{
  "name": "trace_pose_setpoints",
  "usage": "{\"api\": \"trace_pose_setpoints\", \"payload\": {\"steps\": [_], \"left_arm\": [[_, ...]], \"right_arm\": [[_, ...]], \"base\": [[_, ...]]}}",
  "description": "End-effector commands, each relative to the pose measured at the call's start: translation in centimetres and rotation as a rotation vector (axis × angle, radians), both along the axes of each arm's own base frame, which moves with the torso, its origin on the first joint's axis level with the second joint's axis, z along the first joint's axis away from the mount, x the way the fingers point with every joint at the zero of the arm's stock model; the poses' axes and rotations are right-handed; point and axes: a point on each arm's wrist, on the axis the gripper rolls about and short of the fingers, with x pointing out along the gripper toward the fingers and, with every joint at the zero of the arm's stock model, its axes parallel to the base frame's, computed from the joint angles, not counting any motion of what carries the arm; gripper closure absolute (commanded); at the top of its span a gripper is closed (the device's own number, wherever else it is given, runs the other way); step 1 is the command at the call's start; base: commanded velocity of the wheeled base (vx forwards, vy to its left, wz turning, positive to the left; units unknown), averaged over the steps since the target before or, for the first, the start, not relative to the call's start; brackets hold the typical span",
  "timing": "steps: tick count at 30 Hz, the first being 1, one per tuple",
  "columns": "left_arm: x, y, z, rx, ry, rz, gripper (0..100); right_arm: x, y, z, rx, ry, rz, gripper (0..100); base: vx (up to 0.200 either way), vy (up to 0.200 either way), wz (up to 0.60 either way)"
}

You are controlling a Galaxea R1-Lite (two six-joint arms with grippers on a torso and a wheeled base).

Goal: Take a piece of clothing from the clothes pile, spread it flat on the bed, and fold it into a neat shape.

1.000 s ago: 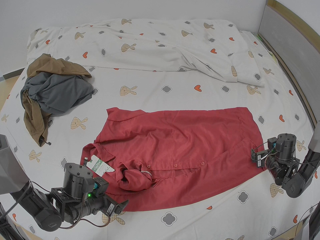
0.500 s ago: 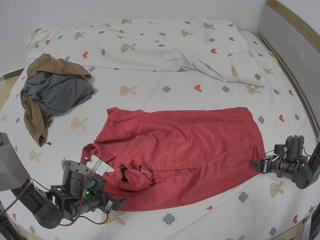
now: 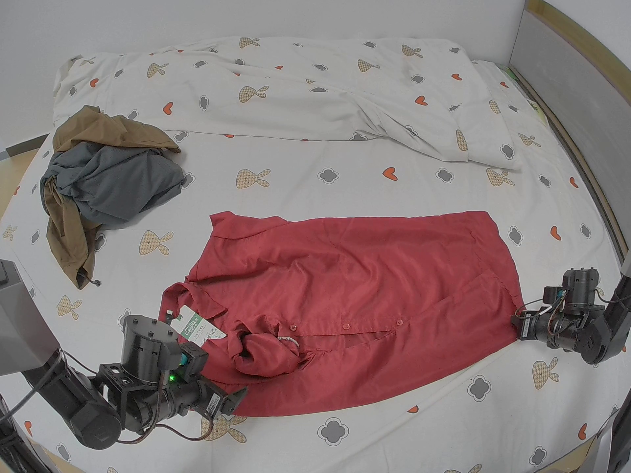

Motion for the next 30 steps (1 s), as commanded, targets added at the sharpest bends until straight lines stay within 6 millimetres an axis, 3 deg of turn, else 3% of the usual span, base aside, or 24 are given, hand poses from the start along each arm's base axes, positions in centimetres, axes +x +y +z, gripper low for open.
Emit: {"api": "trace_pose_setpoints", "payload": {"steps": [1, 3, 8, 18, 30], "left_arm": [[0.0, 0.0, -0.1, 0.002, 0.001, 0.000, 0], [0.0, 0.0, -0.1, 0.002, 0.003, 0.000, 0], [0.1, 0.1, -0.2, 0.004, 0.005, 0.005, 0], [0.5, 0.9, -0.5, 0.004, 0.022, 0.037, 0], [1.5, 2.3, -1.3, -0.025, 0.069, 0.062, 0]], "right_arm": [[-0.1, 0.0, 0.6, 0.000, -0.020, -0.002, 100], [-0.9, 0.0, 2.1, -0.004, -0.066, -0.004, 100], [-2.2, 0.1, 3.4, -0.007, -0.097, 0.000, 100], [-3.9, -1.3, 1.8, 0.002, -0.014, -0.057, 100], [-5.5, -1.0, 0.4, 0.013, 0.070, -0.055, 100]], "base": [[0.000, 0.000, 0.00], [0.000, 0.000, 0.00], [0.000, 0.000, 0.00], [0.000, 0.000, 0.00], [0.000, 0.000, 0.00]]}}
